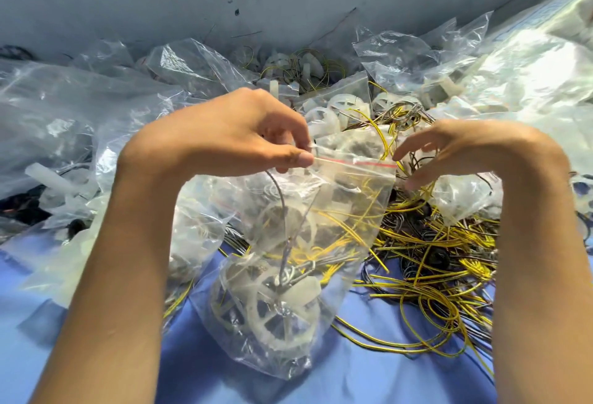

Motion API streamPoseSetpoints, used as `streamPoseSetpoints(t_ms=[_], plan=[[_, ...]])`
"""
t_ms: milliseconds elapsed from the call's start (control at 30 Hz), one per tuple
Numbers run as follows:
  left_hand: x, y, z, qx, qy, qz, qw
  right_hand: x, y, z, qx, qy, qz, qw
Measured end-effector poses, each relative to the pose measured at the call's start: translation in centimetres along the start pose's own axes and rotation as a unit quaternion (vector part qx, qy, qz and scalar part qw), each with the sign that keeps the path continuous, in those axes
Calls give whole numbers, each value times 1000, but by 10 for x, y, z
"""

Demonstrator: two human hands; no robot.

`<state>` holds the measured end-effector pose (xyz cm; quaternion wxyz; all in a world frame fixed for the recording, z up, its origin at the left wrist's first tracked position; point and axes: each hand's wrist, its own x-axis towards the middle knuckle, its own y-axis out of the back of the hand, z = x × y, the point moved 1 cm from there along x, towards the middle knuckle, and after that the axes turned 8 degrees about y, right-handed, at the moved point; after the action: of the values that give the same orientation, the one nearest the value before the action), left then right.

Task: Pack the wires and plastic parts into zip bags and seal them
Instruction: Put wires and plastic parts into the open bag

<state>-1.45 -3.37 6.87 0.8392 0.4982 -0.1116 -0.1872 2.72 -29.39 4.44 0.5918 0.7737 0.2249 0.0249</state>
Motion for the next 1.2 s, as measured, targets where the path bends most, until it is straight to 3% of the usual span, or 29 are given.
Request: streamPoseSetpoints(t_ms=[133, 300, 533, 800, 900, 1067, 1200], plan=[[2, -2, 1, 11, -1, 1, 1000, -1, -4, 15, 19, -46, 0, 999], [2, -3, 1, 19, 7, 0, 1000, -1, -4, 17, 36, -18, -13, 999], [3, -3, 1, 22, 8, 1, 1000, 2, -1, 27, 58, -45, 64, 995], [2, -3, 3, 28, 13, -2, 1000, 8, -6, 32, 134, -127, 37, 982], [2, -3, 3, 27, 14, -1, 1000, 8, -6, 37, 151, -145, 89, 974], [3, -4, 3, 25, 11, 0, 1000, 10, -5, 38, 89, -162, 134, 974], [2, -3, 3, 19, 13, 1, 1000, 7, -3, 36, 117, -146, 293, 938]])
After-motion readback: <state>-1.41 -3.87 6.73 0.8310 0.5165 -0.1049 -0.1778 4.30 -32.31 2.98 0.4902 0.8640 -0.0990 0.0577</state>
